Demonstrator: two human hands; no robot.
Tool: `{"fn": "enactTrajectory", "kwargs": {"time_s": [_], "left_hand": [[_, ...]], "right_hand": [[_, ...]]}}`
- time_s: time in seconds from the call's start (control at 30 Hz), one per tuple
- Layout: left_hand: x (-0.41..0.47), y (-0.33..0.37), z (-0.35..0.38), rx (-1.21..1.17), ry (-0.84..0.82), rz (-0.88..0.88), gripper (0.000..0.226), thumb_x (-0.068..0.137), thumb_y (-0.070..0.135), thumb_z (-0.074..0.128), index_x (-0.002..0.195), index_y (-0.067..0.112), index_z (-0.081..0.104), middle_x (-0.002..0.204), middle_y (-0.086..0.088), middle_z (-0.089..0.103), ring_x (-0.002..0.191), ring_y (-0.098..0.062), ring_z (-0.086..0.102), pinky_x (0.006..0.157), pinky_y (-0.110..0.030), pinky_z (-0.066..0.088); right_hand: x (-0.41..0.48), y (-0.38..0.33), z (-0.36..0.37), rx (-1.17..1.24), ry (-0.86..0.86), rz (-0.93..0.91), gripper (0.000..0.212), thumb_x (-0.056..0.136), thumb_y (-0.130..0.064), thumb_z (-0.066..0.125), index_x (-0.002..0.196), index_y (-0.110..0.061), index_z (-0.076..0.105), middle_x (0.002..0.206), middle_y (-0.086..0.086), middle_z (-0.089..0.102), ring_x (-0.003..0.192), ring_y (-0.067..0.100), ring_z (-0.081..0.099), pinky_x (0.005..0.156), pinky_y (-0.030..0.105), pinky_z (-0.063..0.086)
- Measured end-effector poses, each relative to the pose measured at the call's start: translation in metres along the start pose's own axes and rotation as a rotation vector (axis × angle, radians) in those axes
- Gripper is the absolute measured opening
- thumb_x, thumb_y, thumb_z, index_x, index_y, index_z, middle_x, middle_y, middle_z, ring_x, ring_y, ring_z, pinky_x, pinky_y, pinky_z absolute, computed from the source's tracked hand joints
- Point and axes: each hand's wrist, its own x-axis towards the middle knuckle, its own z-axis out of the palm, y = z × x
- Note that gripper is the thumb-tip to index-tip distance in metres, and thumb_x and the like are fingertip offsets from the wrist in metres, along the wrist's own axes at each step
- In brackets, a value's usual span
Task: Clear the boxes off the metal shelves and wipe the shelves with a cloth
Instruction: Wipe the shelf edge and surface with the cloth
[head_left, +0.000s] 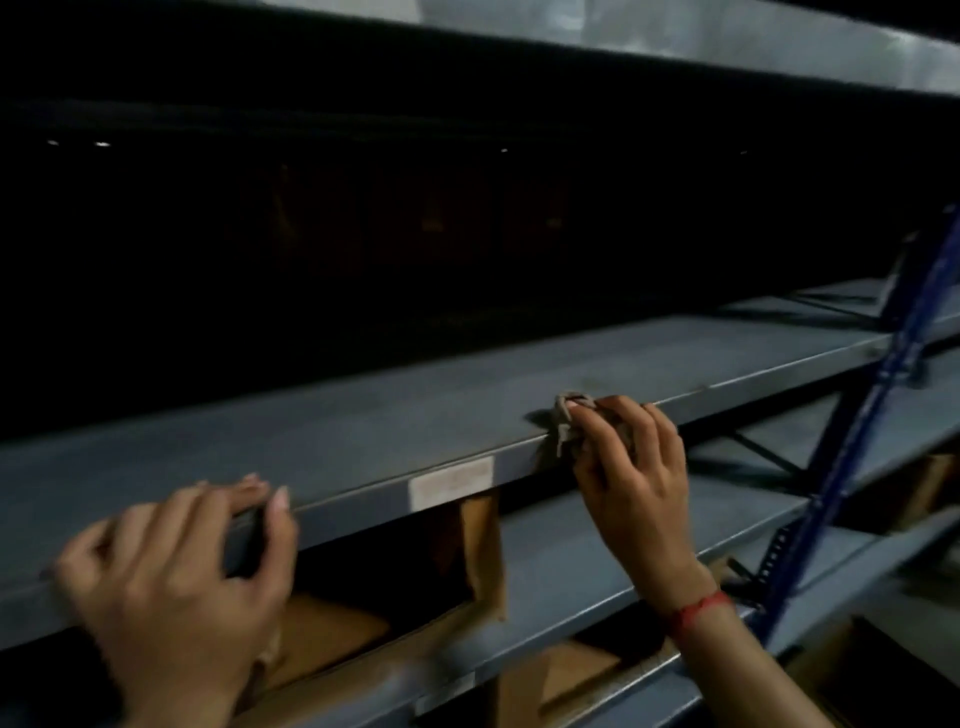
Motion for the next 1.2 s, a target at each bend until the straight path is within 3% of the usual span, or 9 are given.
{"fn": "enactTrajectory", "kwargs": {"time_s": [0.1,0.27,0.43,0.6,0.77,0.87,0.97,1.13,1.2], "left_hand": [[0.009,-0.008,0.002,0.061,-0.203,0.026,0.033,0.094,0.055,0.036,0.097,0.029,0.057,0.091,0.009,0.054,0.084,-0.024,0.058,0.077,-0.047,0.051],[0.016,0.067,0.013,0.038,-0.028,-0.069,0.026,0.099,0.044,0.043,0.083,0.025,0.051,0.079,-0.005,0.054,0.079,-0.031,0.054,0.08,-0.054,0.046],[0.018,0.227,0.075,-0.008,0.064,0.154,0.023,0.094,0.035,0.058,0.087,0.018,0.071,0.093,0.001,0.071,0.089,-0.028,0.065,0.091,-0.048,0.038],[0.015,0.272,0.111,0.131,0.097,0.017,0.031,0.094,0.043,0.057,0.078,0.018,0.064,0.077,-0.003,0.059,0.077,-0.032,0.057,0.078,-0.046,0.038],[0.018,0.284,0.117,0.199,0.129,-0.031,0.034,0.095,0.041,0.055,0.073,0.014,0.059,0.073,-0.006,0.054,0.074,-0.033,0.054,0.077,-0.047,0.037],[0.023,0.322,0.129,0.121,0.096,0.046,0.028,0.094,0.036,0.056,0.076,0.015,0.062,0.08,-0.004,0.06,0.079,-0.031,0.058,0.084,-0.047,0.039],[0.027,0.367,0.148,-0.038,0.044,0.146,0.019,0.091,0.033,0.06,0.084,0.019,0.07,0.093,0.001,0.069,0.09,-0.027,0.064,0.092,-0.048,0.038],[0.029,0.412,0.179,-0.106,-0.002,0.183,0.022,0.09,0.038,0.063,0.097,0.021,0.075,0.102,0.006,0.072,0.097,-0.025,0.066,0.094,-0.049,0.038],[0.028,0.423,0.185,-0.109,-0.028,0.197,0.025,0.09,0.043,0.064,0.096,0.022,0.075,0.101,0.005,0.072,0.094,-0.026,0.066,0.093,-0.049,0.037]], "right_hand": [[0.001,0.08,0.001,-0.002,0.02,0.092,0.037,0.093,-0.013,0.06,0.129,-0.017,0.06,0.127,0.014,0.05,0.111,0.04,0.053,0.094,0.052,0.047],[0.005,0.088,0.008,0.192,0.092,0.472,0.035,0.094,-0.021,0.049,0.125,-0.012,0.063,0.127,0.018,0.047,0.114,0.035,0.046,0.093,0.043,0.046],[-0.003,0.089,0.008,0.344,0.047,0.349,0.04,0.092,-0.015,0.051,0.132,-0.018,0.058,0.131,0.014,0.045,0.117,0.033,0.043,0.097,0.037,0.042],[0.004,0.187,0.007,0.206,-0.057,-0.142,0.037,0.098,-0.019,0.052,0.135,-0.02,0.052,0.127,0.015,0.048,0.108,0.039,0.052,0.091,0.049,0.048],[0.002,0.181,0.006,0.346,-0.008,0.341,0.038,0.093,-0.02,0.05,0.128,-0.015,0.064,0.129,0.016,0.047,0.115,0.036,0.043,0.092,0.044,0.045],[-0.001,0.169,0.006,0.384,-0.028,0.084,0.037,0.091,-0.013,0.054,0.126,-0.013,0.068,0.127,0.012,0.048,0.11,0.034,0.048,0.098,0.041,0.044],[0.005,0.245,0.006,0.212,-0.026,-0.129,0.034,0.095,-0.014,0.054,0.126,-0.013,0.068,0.122,0.014,0.052,0.105,0.034,0.051,0.096,0.045,0.044],[0.005,0.319,0.011,0.142,0.073,0.465,0.039,0.092,-0.014,0.05,0.128,-0.01,0.065,0.122,0.024,0.054,0.116,0.042,0.049,0.104,0.034,0.035],[0.001,0.298,0.014,0.173,0.054,0.327,0.039,0.092,-0.011,0.052,0.129,-0.011,0.063,0.124,0.019,0.053,0.117,0.036,0.048,0.106,0.03,0.034]]}}
